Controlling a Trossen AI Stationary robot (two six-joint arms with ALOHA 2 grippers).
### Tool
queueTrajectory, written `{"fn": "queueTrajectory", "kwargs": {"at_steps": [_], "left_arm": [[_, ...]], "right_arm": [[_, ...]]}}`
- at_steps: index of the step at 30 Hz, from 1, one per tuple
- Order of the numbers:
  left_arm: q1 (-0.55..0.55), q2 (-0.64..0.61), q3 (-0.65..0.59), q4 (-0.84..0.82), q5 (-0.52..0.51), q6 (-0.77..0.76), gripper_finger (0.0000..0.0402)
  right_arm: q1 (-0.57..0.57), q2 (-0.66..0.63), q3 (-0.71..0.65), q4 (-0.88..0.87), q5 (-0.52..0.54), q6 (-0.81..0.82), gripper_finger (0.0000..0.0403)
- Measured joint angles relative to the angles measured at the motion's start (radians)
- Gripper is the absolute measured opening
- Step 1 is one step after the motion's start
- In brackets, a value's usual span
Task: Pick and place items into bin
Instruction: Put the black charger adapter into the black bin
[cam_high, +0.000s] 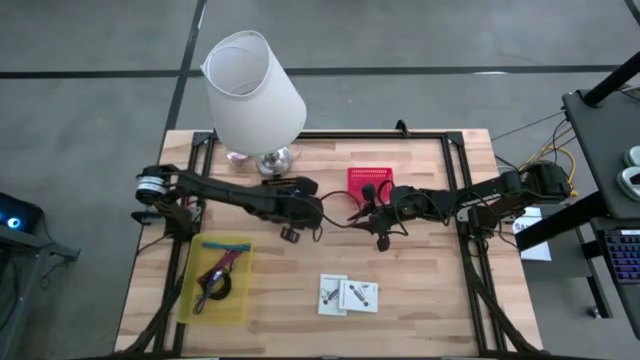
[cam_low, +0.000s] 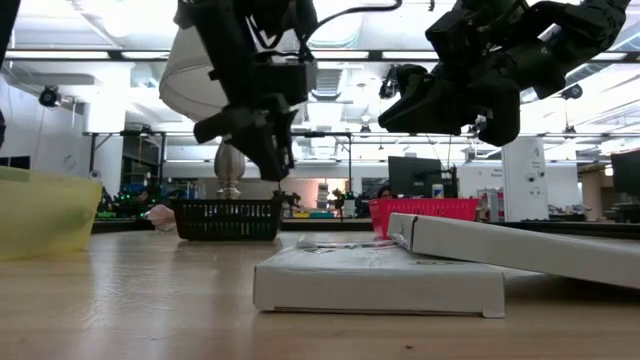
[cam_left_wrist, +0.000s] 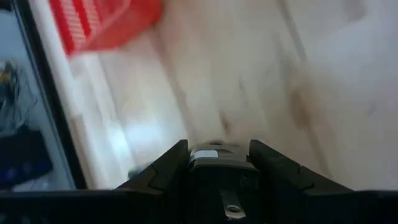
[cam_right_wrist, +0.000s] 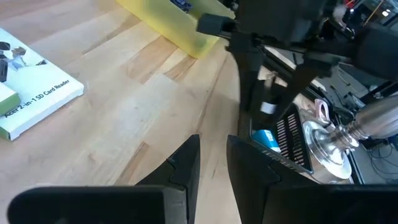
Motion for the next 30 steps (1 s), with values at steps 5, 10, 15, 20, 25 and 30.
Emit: {"fn": "queueTrajectory", "kwargs": {"at_steps": [5, 10, 15, 20, 25, 30], "left_arm": [[0.003, -0.003, -0.005, -0.065, -0.089, -0.006, 0.0134], [0.023, -0.003, -0.029, -0.07, -0.114, -0.07, 0.0134], [0.042, -0.003, -0.069, -0.094, -0.166, -0.086, 0.0135], [0.054, -0.003, -0.076, -0.103, -0.186, -0.151, 0.0153], [0.053, -0.003, -0.076, -0.103, -0.185, -0.164, 0.0176], [0.054, -0.003, -0.076, -0.103, -0.185, -0.164, 0.0183]], "right_arm": [[0.0, 0.0, 0.0, -0.002, 0.0, 0.0, 0.0068], [0.0, 0.0, 0.0, -0.002, 0.0, 0.0, 0.0068], [0.0, 0.0, 0.0, -0.003, 0.0, 0.0, 0.0068], [0.0, 0.0, 0.0, -0.003, 0.0, 0.0, 0.0068], [0.0, 0.0, 0.0, -0.003, 0.0, 0.0, 0.0068], [0.0, 0.0, 0.0, -0.003, 0.0, 0.0, 0.0068]]}}
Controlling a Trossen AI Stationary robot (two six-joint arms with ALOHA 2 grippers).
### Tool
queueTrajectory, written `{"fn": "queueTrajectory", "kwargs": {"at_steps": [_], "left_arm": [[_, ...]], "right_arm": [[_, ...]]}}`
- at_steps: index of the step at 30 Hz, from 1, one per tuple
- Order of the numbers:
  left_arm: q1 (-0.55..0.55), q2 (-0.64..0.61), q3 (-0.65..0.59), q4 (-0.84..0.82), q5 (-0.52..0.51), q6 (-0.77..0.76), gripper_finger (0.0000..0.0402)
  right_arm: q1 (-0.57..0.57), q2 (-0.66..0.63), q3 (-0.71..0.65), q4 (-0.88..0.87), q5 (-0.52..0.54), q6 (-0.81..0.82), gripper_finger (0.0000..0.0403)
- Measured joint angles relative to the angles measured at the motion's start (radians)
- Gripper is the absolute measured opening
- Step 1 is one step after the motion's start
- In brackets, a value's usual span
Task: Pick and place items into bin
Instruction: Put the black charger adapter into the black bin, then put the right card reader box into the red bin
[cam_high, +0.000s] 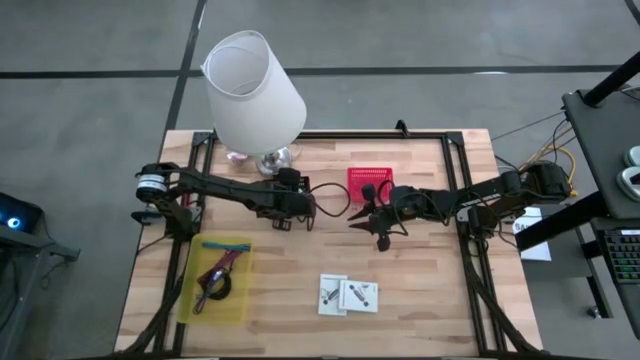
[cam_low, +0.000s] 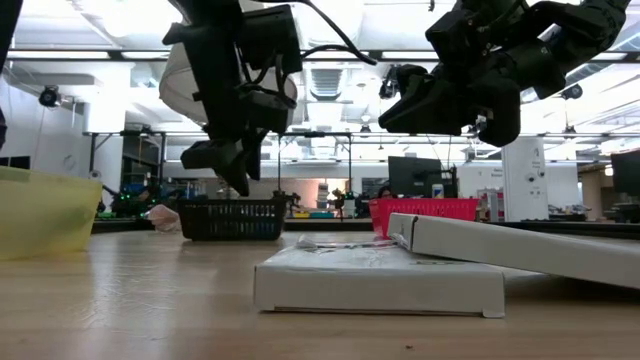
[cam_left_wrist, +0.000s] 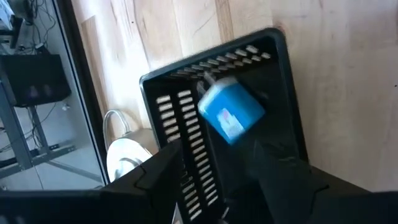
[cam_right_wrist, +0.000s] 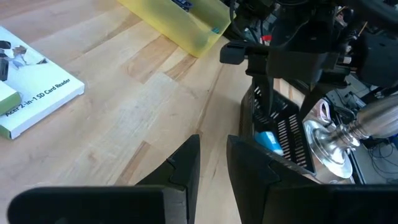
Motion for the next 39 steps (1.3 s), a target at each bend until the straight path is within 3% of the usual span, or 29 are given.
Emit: {"fn": "queueTrajectory", "kwargs": {"at_steps": [8, 15, 19, 21, 28, 35, 39], "left_arm": [[-0.003, -0.038, 0.0, 0.025, 0.041, -0.046, 0.0184], [-0.004, -0.169, -0.003, 0.17, 0.339, -0.074, 0.0184], [-0.004, -0.261, -0.066, 0.304, 0.561, -0.071, 0.0184], [-0.007, -0.316, -0.121, 0.343, 0.62, -0.077, 0.0184], [-0.01, -0.551, -0.381, 0.56, 0.607, -0.13, 0.0184], [-0.01, -0.822, -0.558, 0.593, 0.594, -0.231, 0.0184], [-0.012, -0.961, -0.646, 0.603, 0.519, -0.243, 0.0184]], "right_arm": [[0.0, 0.0, 0.0, 0.0, 0.0, 0.0, 0.0068], [0.0, 0.0, 0.0, 0.0, 0.0, 0.001, 0.0068], [0.0, 0.0, 0.0, -0.001, 0.0, 0.002, 0.0068], [0.0, 0.0, 0.0, -0.002, 0.0, 0.001, 0.0068], [0.0, 0.0, 0.0, -0.002, 0.0, 0.001, 0.0068], [0.0, 0.0, 0.0, 0.0, 0.0, 0.001, 0.0068], [0.0, 0.0, 0.0, 0.002, 0.0, 0.001, 0.0068]]}}
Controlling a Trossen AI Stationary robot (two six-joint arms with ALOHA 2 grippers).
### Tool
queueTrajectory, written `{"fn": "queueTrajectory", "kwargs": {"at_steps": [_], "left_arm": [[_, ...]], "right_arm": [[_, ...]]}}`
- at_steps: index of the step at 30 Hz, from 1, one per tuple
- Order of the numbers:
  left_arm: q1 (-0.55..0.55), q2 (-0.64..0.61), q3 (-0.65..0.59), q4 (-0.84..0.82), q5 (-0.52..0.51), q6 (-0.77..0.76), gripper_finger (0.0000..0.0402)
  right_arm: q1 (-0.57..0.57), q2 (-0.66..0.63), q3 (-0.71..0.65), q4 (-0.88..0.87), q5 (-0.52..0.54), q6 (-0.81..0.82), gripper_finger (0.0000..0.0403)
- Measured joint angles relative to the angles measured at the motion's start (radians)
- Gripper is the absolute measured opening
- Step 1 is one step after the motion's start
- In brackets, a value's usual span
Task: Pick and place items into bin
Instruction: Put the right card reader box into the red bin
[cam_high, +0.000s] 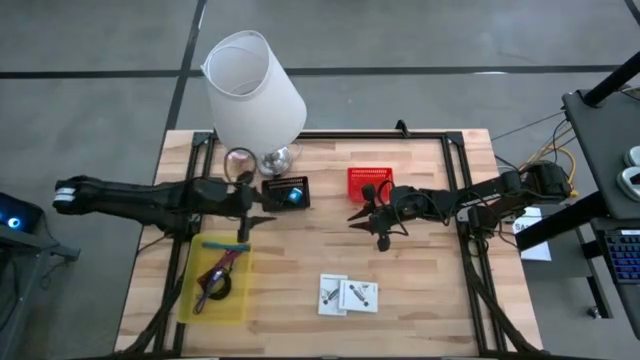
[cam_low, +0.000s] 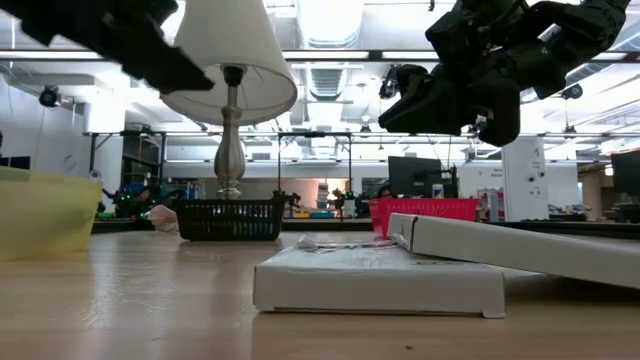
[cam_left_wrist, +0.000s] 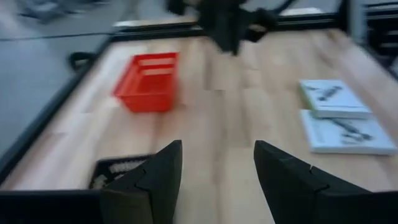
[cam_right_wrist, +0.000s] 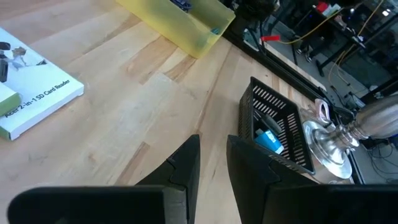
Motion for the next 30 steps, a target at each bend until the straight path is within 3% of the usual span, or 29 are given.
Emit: {"fn": "queueTrajectory", "kwargs": {"at_steps": [3, 9, 30], "left_arm": [[-0.011, -0.076, -0.071, 0.031, -0.081, -0.013, 0.0184], [-0.02, -0.188, -0.192, 0.159, -0.102, 0.074, 0.0184], [-0.023, -0.344, -0.478, 0.375, -0.066, 0.127, 0.0184]], "right_arm": [[0.0, 0.0, 0.0, -0.001, 0.0, 0.003, 0.0068], [0.0, 0.0, 0.0, -0.001, 0.0, 0.002, 0.0068], [0.0, 0.0, 0.0, -0.003, 0.0, 0.054, 0.0068]]}}
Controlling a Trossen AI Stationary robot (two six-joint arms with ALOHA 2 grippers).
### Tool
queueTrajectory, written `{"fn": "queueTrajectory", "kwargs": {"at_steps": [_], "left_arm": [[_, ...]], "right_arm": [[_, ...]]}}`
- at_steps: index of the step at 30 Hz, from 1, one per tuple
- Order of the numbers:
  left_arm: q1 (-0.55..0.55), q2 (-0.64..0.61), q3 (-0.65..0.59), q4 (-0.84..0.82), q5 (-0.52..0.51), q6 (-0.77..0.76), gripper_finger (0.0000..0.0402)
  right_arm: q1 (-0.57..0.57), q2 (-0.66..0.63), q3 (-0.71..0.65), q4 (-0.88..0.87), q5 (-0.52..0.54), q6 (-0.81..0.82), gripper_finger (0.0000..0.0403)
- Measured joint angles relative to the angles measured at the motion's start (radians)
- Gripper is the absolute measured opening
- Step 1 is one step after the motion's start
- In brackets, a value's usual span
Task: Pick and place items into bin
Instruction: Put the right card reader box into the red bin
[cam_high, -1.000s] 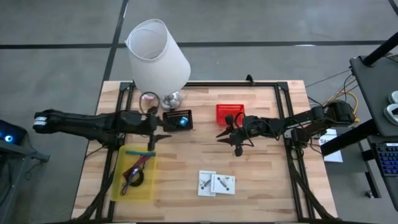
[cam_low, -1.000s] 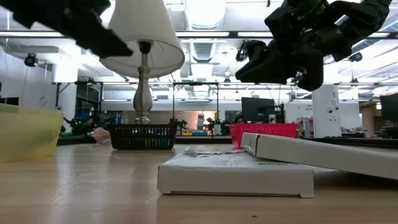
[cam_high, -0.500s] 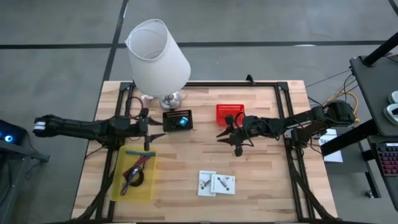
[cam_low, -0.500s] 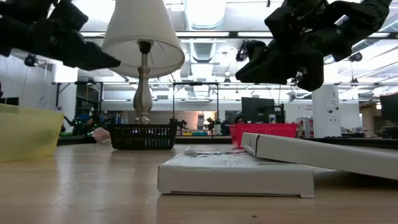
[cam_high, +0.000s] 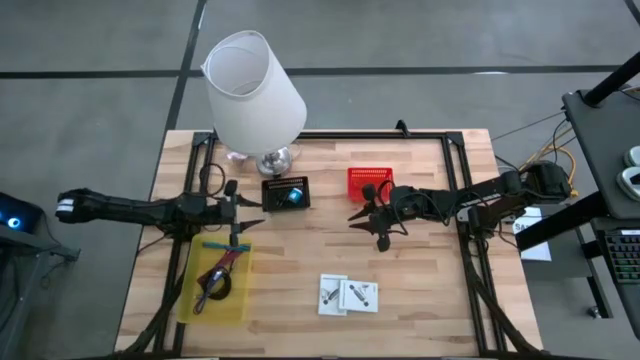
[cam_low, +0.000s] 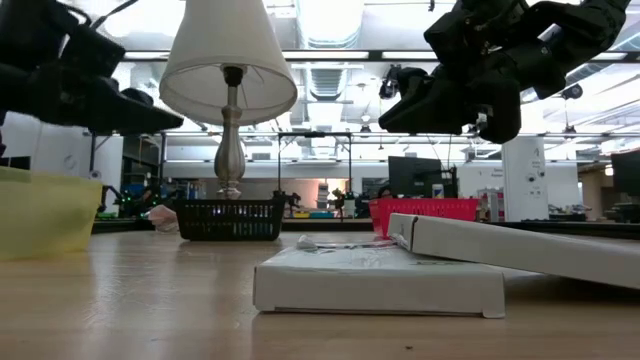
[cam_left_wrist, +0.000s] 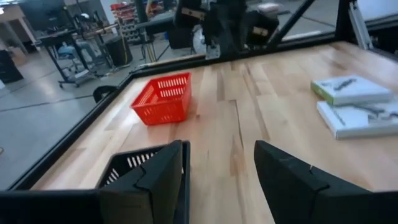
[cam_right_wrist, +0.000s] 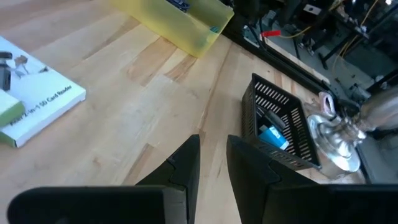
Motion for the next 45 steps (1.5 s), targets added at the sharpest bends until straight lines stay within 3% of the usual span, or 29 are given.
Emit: {"fn": "queueTrajectory", "kwargs": {"at_steps": [6, 12, 20, 26, 34, 39, 42, 45], "left_arm": [[0.0, 0.003, -0.02, 0.004, 0.014, 0.078, 0.017], [0.0, 0.024, -0.02, -0.006, 0.074, 0.224, 0.0095], [0.0, -0.027, -0.021, 0.01, 0.052, 0.231, 0.0007], [0.0, -0.121, -0.021, 0.005, 0.044, 0.223, 0.0008], [0.001, -0.221, -0.022, -0.03, 0.013, 0.222, 0.0008], [0.001, -0.266, -0.022, -0.053, -0.066, 0.223, 0.0008], [0.001, -0.274, -0.022, -0.062, -0.08, 0.222, 0.0008], [0.001, -0.272, -0.022, -0.068, -0.079, 0.222, 0.0008]], "right_arm": [[0.0, 0.0, 0.0, 0.007, 0.0, 0.03, 0.0068], [0.001, 0.0, 0.0, 0.038, -0.002, 0.145, 0.0068], [0.067, 0.0, 0.0, -0.037, -0.013, 0.237, 0.0075], [0.156, 0.0, 0.0, -0.087, -0.013, 0.391, 0.0126], [0.218, 0.0, 0.102, -0.361, -0.012, 0.544, 0.0208], [0.216, 0.001, 0.154, -0.508, -0.086, 0.66, 0.0219], [0.223, 0.01, 0.167, -0.518, -0.188, 0.714, 0.0219], [0.233, 0.032, 0.173, -0.517, -0.213, 0.734, 0.0219]]}}
